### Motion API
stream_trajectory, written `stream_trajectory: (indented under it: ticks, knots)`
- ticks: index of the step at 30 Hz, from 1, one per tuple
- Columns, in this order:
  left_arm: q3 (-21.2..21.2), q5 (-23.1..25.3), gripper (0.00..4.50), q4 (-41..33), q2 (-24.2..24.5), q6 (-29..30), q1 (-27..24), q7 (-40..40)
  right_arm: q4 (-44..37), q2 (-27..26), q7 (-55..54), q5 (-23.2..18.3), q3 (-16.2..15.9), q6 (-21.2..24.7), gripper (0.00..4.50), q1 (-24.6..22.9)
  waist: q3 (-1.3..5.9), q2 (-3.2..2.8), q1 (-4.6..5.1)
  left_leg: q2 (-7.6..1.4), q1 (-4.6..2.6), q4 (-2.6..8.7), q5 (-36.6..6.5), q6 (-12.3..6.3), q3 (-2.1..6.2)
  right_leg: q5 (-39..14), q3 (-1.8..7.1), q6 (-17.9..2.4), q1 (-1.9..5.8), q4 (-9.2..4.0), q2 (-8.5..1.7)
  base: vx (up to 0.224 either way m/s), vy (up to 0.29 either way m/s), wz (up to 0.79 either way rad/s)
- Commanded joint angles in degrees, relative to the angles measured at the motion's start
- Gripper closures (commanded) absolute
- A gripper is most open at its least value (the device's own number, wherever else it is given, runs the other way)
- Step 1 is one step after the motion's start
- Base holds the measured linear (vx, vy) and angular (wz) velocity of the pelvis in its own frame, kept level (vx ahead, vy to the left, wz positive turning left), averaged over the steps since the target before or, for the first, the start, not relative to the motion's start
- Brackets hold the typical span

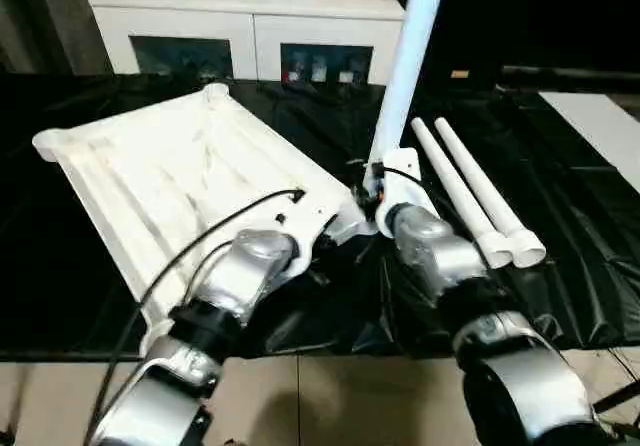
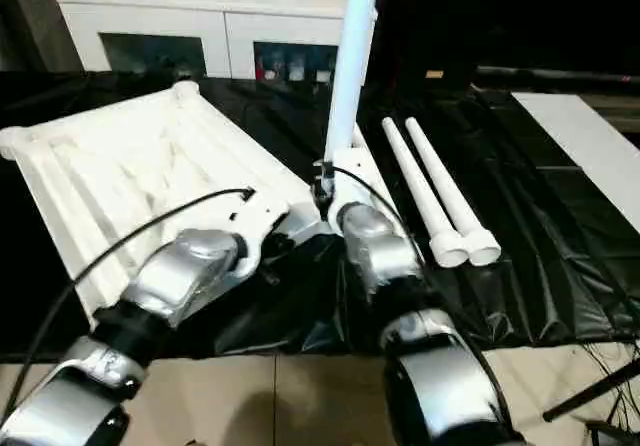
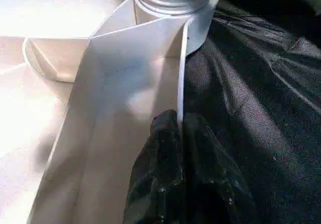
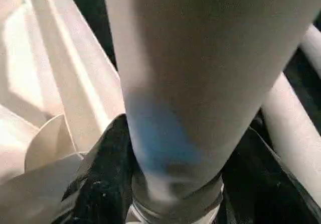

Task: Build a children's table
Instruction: Rotate leg to tighten

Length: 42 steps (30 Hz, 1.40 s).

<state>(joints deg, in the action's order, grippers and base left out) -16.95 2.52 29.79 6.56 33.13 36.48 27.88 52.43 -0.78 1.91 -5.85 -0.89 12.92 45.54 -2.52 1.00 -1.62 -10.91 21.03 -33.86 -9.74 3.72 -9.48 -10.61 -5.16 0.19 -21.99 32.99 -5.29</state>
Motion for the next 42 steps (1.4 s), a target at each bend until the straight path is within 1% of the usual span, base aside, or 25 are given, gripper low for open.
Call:
stream_trajectory:
  ticks: [1, 2, 4, 6, 8, 10, 13, 14, 15, 16, 20, 22, 24, 26, 27, 28, 29, 30, 31, 32, 34, 35, 37, 40, 42]
  knots:
    - [1.6, 1.3, 4.5, 0.7, 0.5, -0.2, 1.6, -4.3, 4.9, -2.4, 1.2, -0.8, -0.1, 1.4, 2.46, -1.7, 2.62, -1.01, 0.84, -1.88, -1.81, 5.35, -35.0, 3.37, 1.87, -28.7, 1.13, -4.3, 0.53, -5.54, -2.74, 0.0, 0.0, 0.0]
    - [1.6, 1.3, 4.5, 0.7, 0.6, -0.2, 1.6, -4.3, 4.9, -2.4, 1.3, -0.8, -0.1, 1.3, 2.46, -1.7, 2.65, -0.67, 0.9, -1.91, -1.67, 5.4, -35.2, 3.41, 1.87, -28.3, 1.1, -4.5, 0.61, -5.48, -2.86, 0.0, 0.0, 0.0]
    - [1.3, 2.1, 4.5, 0.9, 1.9, -1.0, 1.4, -3.6, 5.0, -2.6, 5.1, -2.3, 1.5, -2.0, 1.92, -0.7, 2.78, -0.89, 0.76, -1.87, -1.6, 5.44, -34.4, 3.4, 1.74, -26.6, 1.4, -5.4, 0.66, -5.37, -3.22, 0.0, 0.0, 0.0]
    - [1.4, 2.2, 4.5, 1.1, 2.4, -1.6, 1.3, -2.9, 5.9, -2.2, 6.2, -2.0, 1.8, -3.5, 1.79, 0.4, 2.8, -0.88, 0.68, -1.81, -1.46, 5.46, -33.4, 3.06, 1.6, -25.6, 1.53, -6.2, 0.69, -5.26, -3.26, 0.0, 0.0, 0.0]
    - [1.3, 2.2, 4.5, 1.0, 2.9, -1.9, 1.2, -2.1, 6.7, -1.5, 6.2, -1.9, 2.2, -4.3, 1.59, 1.0, 2.79, -1.04, 1.1, -1.78, -0.91, 5.61, -32.6, 3.05, 1.75, -25.1, 1.51, -6.8, 1.09, -4.97, -3.34, 0.0, 0.0, 0.0]
    - [1.3, 2.1, 4.5, 0.6, 3.2, -2.0, 1.0, -1.7, 7.4, -1.0, 6.4, -2.0, 2.6, -4.3, 1.36, 1.3, 2.89, -0.92, 1.53, -1.79, -0.86, 5.52, -31.8, 2.88, 1.64, -24.0, 1.58, -7.3, 1.09, -4.92, -3.31, 0.0, 0.0, 0.0]
    - [1.0, 2.1, 4.5, 0.2, 3.5, -1.8, 0.8, -1.2, 8.1, -0.6, 6.7, -1.6, 2.9, -5.0, 1.21, 1.5, 2.98, -0.9, 1.4, -1.74, -0.99, 5.23, -29.7, 2.04, 1.26, -23.7, 1.82, -8.4, 0.91, -4.98, -3.52, 0.0, 0.0, 0.0]
    - [0.9, 2.1, 4.5, 0.1, 3.6, -1.8, 0.8, -1.1, 8.3, -0.6, 6.8, -1.5, 3.0, -5.2, 1.21, 1.6, 3.13, -0.77, 1.3, -1.76, -0.83, 5.18, -28.2, 1.75, 1.14, -22.5, 1.92, -8.9, 1.01, -4.8, -3.52, 0.0, 0.0, 0.0]
    - [0.8, 2.0, 4.5, 0.2, 3.6, -2.0, 0.8, -0.9, 8.7, -0.4, 7.1, -1.4, 3.3, -5.4, 1.03, 1.8, 3.28, -0.88, 1.12, -1.8, -0.59, 5.17, -26.1, 1.42, 0.97, -20.4, 2.06, -9.5, 1.14, -4.51, -3.48, 0.0, 0.0, 0.0]
    - [0.5, 2.0, 4.5, 0.0, 3.9, -2.1, 0.6, -0.5, 9.0, -0.2, 8.5, -1.5, 3.6, -5.6, 1.03, 2.0, 3.34, -0.86, 1.04, -1.82, -0.56, 5.12, -25.2, 1.21, 0.84, -19.3, 2.11, -9.8, 1.11, -4.44, -3.45, 0.0, 0.0, 0.0]
    - [0.0, 2.3, 4.5, -0.6, 4.4, -2.4, 0.0, 0.5, 8.5, 0.5, 11.3, -1.3, 3.2, -6.8, 1.03, 2.2, 3.16, -0.79, 0.88, -1.86, -0.61, 4.99, -24.7, 0.72, 0.57, -19.2, 2.2, -10.5, 0.87, -4.33, -3.3, 0.0, 0.0, 0.0]
    - [-0.6, 2.4, 4.5, -1.3, 5.5, -3.1, -0.7, 2.3, 6.4, 1.1, 14.4, -1.2, 2.4, -7.3, 1.03, 1.5, 3.23, -0.81, 0.69, -1.9, -0.64, 4.9, -24.1, 0.44, 0.49, -18.8, 2.26, -10.9, 0.84, -4.15, -3.28, 0.0, 0.0, 0.0]
    - [-1.6, 2.4, 4.5, -2.5, 7.2, -4.3, -1.7, 5.1, 2.2, 2.3, 18.6, -1.3, 1.0, -6.9, 1.03, -0.2, 3.32, -0.45, 0.59, -2.04, -0.22, 4.94, -22.4, -0.12, 0.45, -18.6, 2.28, -10.7, 1.13, -3.96, -3.26, 0.0, 0.0, 0.0]
    - [-2.3, 2.4, 4.5, -3.5, 8.6, -5.4, -2.5, 7.1, -1.7, 3.7, 21.9, -1.0, -0.4, -6.0, 1.03, -1.9, 3.34, -0.52, 0.45, -2.07, -0.16, 4.95, -21.3, -0.29, 0.37, -17.7, 2.37, -10.7, 1.15, -3.84, -3.21, 0.0, 0.0, 0.0]
    - [-2.8, 2.4, 4.5, -4.5, 10.1, -6.1, -3.3, 9.0, -6.4, 5.6, 24.5, -0.6, -1.8, -4.5, 1.03, -3.9, 3.37, -0.44, 0.11, -2.19, -0.19, 4.96, -19.5, -0.67, 0.25, -16.2, 2.45, -11.0, 1.23, -3.72, -3.17, 0.0, 0.0, 0.0]
    - [-3.6, 2.5, 4.5, -5.7, 12.1, -9.1, -4.2, 11.8, -11.9, 8.3, 27.6, -0.1, -3.5, -2.8, 1.03, -6.3, 3.35, -0.41, -0.02, -2.16, -0.2, 4.97, -18.8, -0.77, 0.24, -15.5, 2.44, -10.9, 1.3, -3.68, -3.02, 0.0, 0.0, 0.0]
    - [-3.8, 2.4, 4.5, -6.0, 12.5, -9.3, -4.4, 12.3, -12.9, 8.9, 28.2, 0.0, -3.8, -2.6, 1.03, -6.7, 3.57, -0.36, -0.42, -2.24, -0.26, 4.92, -16.9, -1.02, 0.16, -13.3, 2.57, -10.9, 1.47, -3.37, -3.07, 0.0, 0.0, 0.0]
    - [-4.2, 2.3, 4.5, -7.2, 14.3, -10.3, -5.3, 14.4, -17.7, 11.8, 31.5, 0.2, -5.1, -1.4, 1.03, -8.8, 3.5, -0.37, -0.75, -2.22, -0.38, 4.93, -16.1, -1.09, -0.01, -12.1, 2.58, -11.3, 1.45, -3.26, -2.9, 0.05, -0.015, 0.02]
    - [-4.6, 2.1, 4.5, -8.1, 15.8, -13.7, -6.1, 16.9, -21.0, 14.1, 34.4, -0.2, -5.7, -0.2, 1.03, -10.2, 3.53, -0.67, -0.99, -2.17, -0.48, 4.85, -15.7, -1.26, -0.01, -11.4, 2.59, -11.4, 1.51, -3.22, -2.87, 0.055, -0.009, 0.03]
    - [-4.9, 2.0, 4.5, -8.5, 16.5, -15.8, -6.5, 18.1, -22.4, 15.1, 35.6, -0.5, -5.9, 0.5, 1.03, -10.8, 3.74, -0.57, -1.07, -2.28, -0.44, 4.8, -13.6, -1.55, -0.12, -8.0, 2.71, -12.2, 1.63, -2.65, -2.77, 0.055, -0.009, 0.03]
    - [-5.1, 1.4, 4.5, -9.7, 17.6, -15.7, -7.2, 20.2, -24.8, 17.0, 38.5, -0.8, -6.5, 0.8, 1.03, -11.9, 3.78, -0.67, -1.18, -2.19, -0.48, 4.69, -12.7, -1.56, -0.22, -6.0, 2.65, -13.1, 1.7, -2.41, -2.63, 0.025, -0.001, 0.01]
    - [-5.6, 0.9, 4.5, -11.2, 18.9, -17.9, -8.0, 22.7, -27.1, 19.1, 41.5, -1.1, -7.2, 1.2, 1.03, -13.0, 3.75, -0.75, -1.29, -2.33, -0.38, 4.67, -12.0, -1.95, -0.22, -4.0, 2.71, -13.7, 1.85, -2.19, -2.75, 0.0, 0.0, 0.0]
    - [-6.6, -0.5, 4.5, -14.6, 21.6, -19.5, -9.7, 27.8, -32.1, 22.9, 47.4, -2.1, -8.5, 1.7, 1.03, -15.6, 3.68, -0.73, -1.57, -2.39, -0.57, 4.67, -12.1, -2.24, -0.27, -3.8, 2.75, -14.2, 1.9, -2.19, -2.78, 0.0, 0.0, 0.0]
    - [-7.4, -1.3, 4.5, -17.0, 23.6, -20.8, -10.8, 31.4, -35.6, 25.3, 50.9, -3.3, -9.1, 2.2, 1.03, -17.6, 3.53, -0.75, -2.06, -2.49, -0.9, 4.73, -13.1, -2.25, -0.41, -5.3, 2.85, -14.2, 1.73, -2.38, -2.76, 0.0, 0.0, 0.0]
    - [-7.6, -1.6, 4.5, -18.4, 24.5, -21.7, -11.6, 33.2, -37.5, 26.3, 54.5, -5.4, -9.4, 3.5, 0.71, -19.2, 3.49, -0.75, -2.18, -2.55, -0.85, 4.83, -14.0, -1.99, -0.35, -6.7, 2.87, -14.1, 1.8, -2.38, -2.81, 0.0, 0.0, 0.0]
